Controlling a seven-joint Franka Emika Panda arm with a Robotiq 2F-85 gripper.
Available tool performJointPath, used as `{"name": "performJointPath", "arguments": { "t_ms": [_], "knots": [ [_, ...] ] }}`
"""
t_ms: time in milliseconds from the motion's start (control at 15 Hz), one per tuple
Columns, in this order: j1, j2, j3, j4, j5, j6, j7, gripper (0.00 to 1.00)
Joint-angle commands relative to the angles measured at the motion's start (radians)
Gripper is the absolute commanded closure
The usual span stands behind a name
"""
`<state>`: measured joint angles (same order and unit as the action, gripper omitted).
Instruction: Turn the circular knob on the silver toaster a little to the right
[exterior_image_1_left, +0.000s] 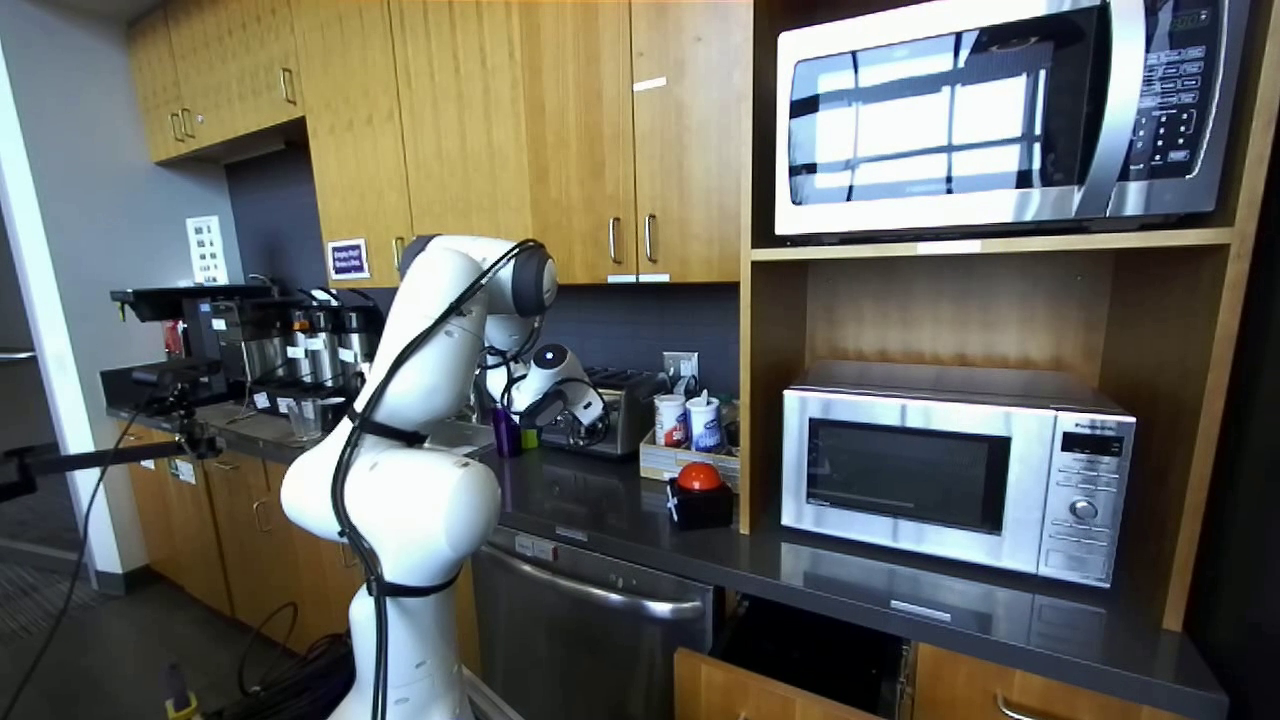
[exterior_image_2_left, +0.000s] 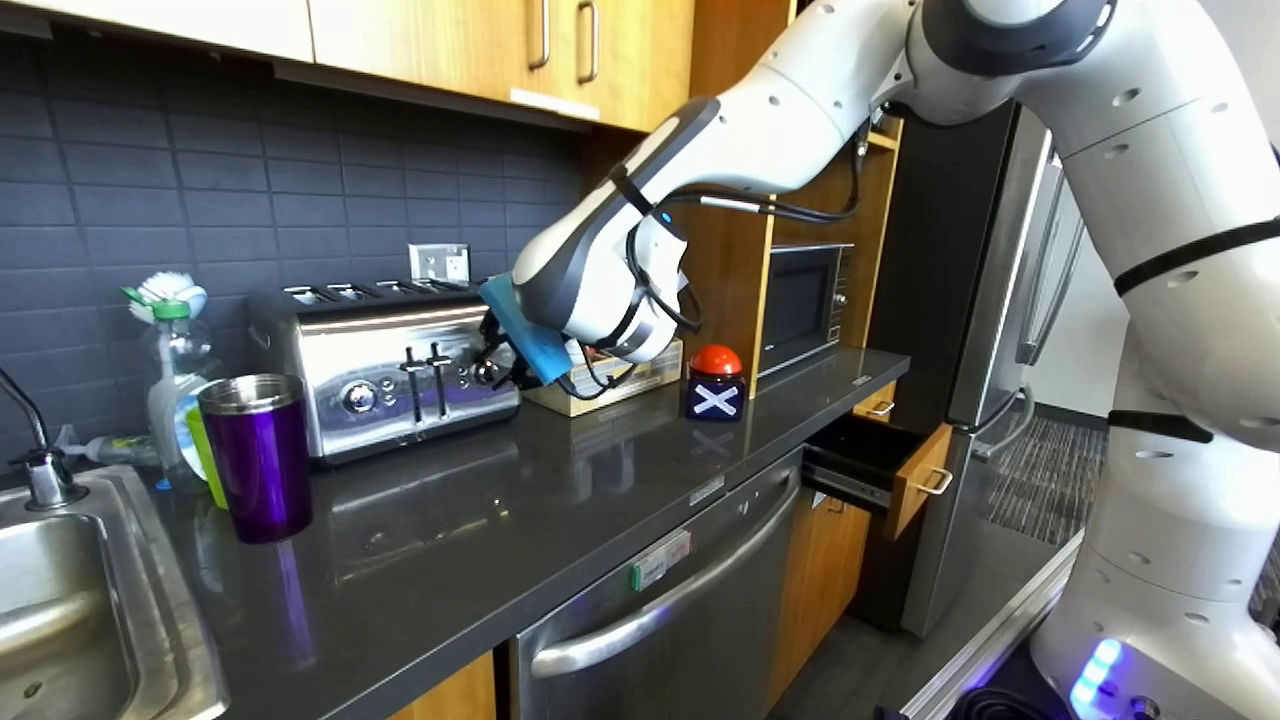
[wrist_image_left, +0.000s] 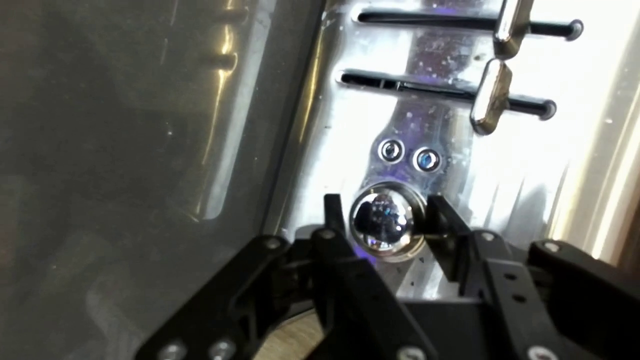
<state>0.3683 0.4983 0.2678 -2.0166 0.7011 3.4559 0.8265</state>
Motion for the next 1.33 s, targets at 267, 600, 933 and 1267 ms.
{"name": "performJointPath", "arguments": {
  "t_ms": [267, 600, 933, 1267],
  "knots": [
    [-0.032, 0.033, 0.013, 0.024, -0.151, 0.0, 0.085, 0.95],
    [-0.05, 0.042, 0.029, 0.029, -0.198, 0.0, 0.121, 0.54],
    [-0.073, 0.062, 0.035, 0.028, -0.286, -0.001, 0.17, 0.31],
    [-0.095, 0.068, 0.053, 0.025, -0.271, -0.002, 0.137, 0.01]
  ]
}}
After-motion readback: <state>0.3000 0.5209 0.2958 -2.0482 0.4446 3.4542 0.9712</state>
